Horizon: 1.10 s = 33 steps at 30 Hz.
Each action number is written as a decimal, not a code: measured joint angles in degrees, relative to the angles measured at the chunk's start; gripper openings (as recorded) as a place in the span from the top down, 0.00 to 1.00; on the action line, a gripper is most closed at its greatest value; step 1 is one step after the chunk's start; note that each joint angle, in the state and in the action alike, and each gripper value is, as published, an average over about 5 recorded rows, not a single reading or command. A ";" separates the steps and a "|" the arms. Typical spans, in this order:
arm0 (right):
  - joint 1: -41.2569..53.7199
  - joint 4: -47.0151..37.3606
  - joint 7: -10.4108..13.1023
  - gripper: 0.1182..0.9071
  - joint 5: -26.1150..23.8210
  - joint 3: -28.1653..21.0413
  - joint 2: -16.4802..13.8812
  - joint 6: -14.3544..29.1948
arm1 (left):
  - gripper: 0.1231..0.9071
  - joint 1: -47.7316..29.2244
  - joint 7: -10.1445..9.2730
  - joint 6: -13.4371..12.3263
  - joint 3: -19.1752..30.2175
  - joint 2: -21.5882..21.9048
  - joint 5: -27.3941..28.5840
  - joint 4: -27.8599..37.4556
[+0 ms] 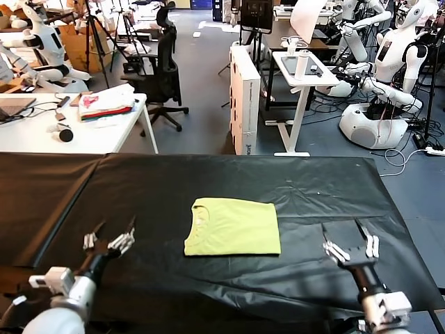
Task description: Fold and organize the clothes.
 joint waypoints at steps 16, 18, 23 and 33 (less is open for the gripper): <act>-15.18 8.11 4.02 0.00 -0.46 -0.51 4.68 -7.81 | 0.00 15.65 -3.76 2.91 -1.96 2.14 -2.25 -6.94; -15.27 8.07 4.02 0.00 -0.65 -0.95 4.91 -7.68 | 0.00 16.75 -3.72 2.87 -1.60 2.29 -2.10 -7.33; -15.29 7.91 4.29 0.00 -1.06 -1.65 5.52 -7.54 | 0.00 17.77 -3.71 3.65 -1.81 2.71 -3.03 -8.36; -16.91 8.38 6.98 0.00 -3.58 -2.92 6.86 -6.60 | 0.00 18.21 -3.89 5.31 -3.11 3.71 -5.60 -8.70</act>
